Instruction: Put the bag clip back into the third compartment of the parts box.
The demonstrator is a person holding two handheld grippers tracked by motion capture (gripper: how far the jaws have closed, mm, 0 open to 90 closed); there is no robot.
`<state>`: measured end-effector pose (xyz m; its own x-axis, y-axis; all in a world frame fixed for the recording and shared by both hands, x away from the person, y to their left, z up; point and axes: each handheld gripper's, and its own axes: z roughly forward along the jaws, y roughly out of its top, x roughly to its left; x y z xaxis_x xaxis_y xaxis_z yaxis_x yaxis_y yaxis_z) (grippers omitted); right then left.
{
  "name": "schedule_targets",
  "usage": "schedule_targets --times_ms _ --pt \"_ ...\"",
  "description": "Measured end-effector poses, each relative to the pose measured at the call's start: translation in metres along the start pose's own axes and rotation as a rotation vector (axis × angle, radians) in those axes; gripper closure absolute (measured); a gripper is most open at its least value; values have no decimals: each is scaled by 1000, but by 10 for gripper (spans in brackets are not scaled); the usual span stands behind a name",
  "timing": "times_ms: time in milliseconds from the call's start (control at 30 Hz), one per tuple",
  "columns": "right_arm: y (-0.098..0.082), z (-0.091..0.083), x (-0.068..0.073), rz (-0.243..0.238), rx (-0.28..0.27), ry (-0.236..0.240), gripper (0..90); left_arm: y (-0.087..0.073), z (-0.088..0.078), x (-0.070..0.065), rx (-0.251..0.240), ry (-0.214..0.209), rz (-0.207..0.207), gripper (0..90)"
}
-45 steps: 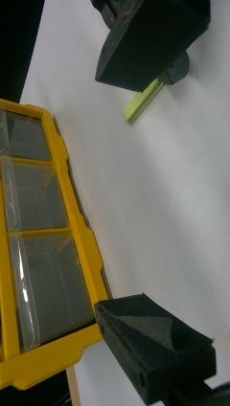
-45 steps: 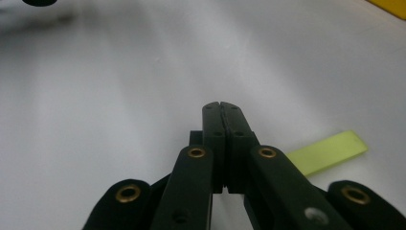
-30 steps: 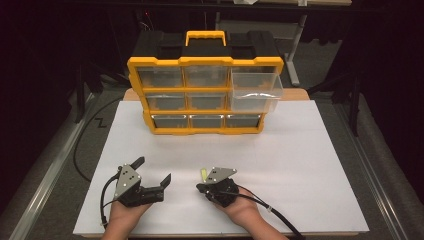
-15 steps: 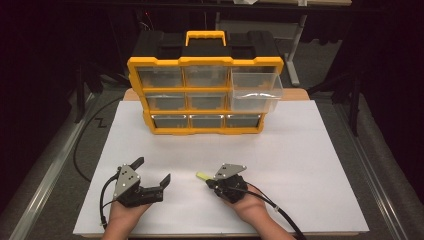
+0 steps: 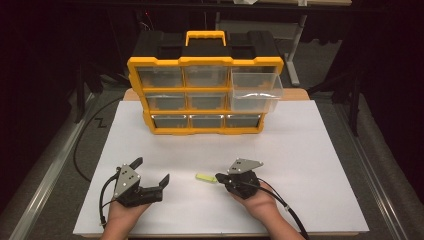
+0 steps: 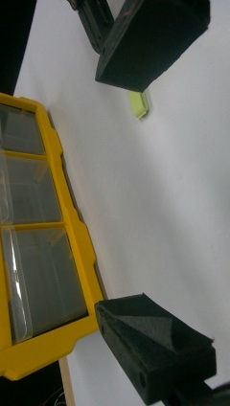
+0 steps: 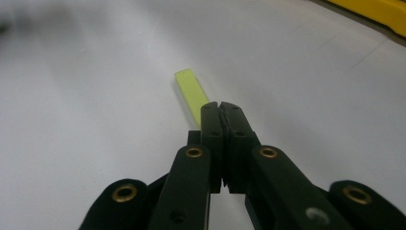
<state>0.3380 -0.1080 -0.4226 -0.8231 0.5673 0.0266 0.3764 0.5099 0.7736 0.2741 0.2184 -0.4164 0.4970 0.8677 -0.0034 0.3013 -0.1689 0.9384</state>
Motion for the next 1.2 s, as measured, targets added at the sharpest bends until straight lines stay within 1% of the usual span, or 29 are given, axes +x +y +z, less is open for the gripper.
schedule_targets --times_ms 33,67,133,167,200,267,300,333,367,400,433,500,567,600,633,667,700,733,767,867,900,967,1000,1100,1133,1200 --pt "0 0 0 0 0 0 892 0 0 0 0 0 0 7" --pt "0 -2 -2 6 -8 3 866 0 0 0 5 3 1 7" --pt "0 -4 -4 10 -7 8 809 0 0 2 9 7 -2 7" --pt "0 -5 -5 10 -8 7 777 0 -1 3 18 5 -7 7" --pt "0 -6 -5 13 -8 1 727 0 -2 4 27 7 -3 9" --pt "0 -6 -8 36 -8 19 619 0 -2 6 30 12 2 9" --pt "0 -6 -8 36 -8 19 619 -1 -3 8 36 11 4 9" --pt "0 -6 -10 49 -7 31 527 -1 -4 9 41 11 2 8" --pt "0 -6 -10 54 -9 32 485 -1 -4 11 47 12 0 7" --pt "0 -7 -11 50 -13 34 450 -2 -5 13 47 15 -17 5" --pt "0 -7 -11 50 -13 34 450 -2 -5 13 47 15 -17 4" --pt "0 -7 -10 50 -27 34 368 -2 -6 15 40 18 -28 4" --pt "1 -8 -10 36 -46 37 270 -2 -6 16 39 16 -33 4" --pt "1 -7 -9 20 -67 26 153 -2 -5 15 43 14 -29 4" --pt "1 -7 -8 17 -70 22 130 -2 -5 15 44 13 -26 4" --pt "1 -6 -8 12 -74 17 88 -2 -5 15 47 12 -24 4" --pt "2 -5 -8 8 -77 13 25 -2 -4 14 42 17 -17 4" --pt "2 -5 -8 8 -77 13 25 -2 -4 14 42 17 -17 4" --pt "2 -5 -9 4 -82 13 0 -2 -4 14 37 17 -16 4" --pt "3 -4 -10 -1 -95 20 0 -2 -4 14 38 16 -23 4" --pt "4 -3 -10 6 -93 20 0 -2 -4 15 38 16 -24 4" --pt "5 -2 -11 6 -96 13 1 -2 -4 15 40 10 -27 4" --pt "8 1 -12 9 -90 7 0 -2 -3 15 42 7 -28 4" --pt "10 3 -12 10 -84 11 1 -2 -2 14 52 3 -20 4" --pt "13 8 -13 7 -64 25 3 -2 -1 14 55 5 -14 4" --pt "15 14 -13 0 -40 39 16 -2 -1 13 57 4 -1 4"
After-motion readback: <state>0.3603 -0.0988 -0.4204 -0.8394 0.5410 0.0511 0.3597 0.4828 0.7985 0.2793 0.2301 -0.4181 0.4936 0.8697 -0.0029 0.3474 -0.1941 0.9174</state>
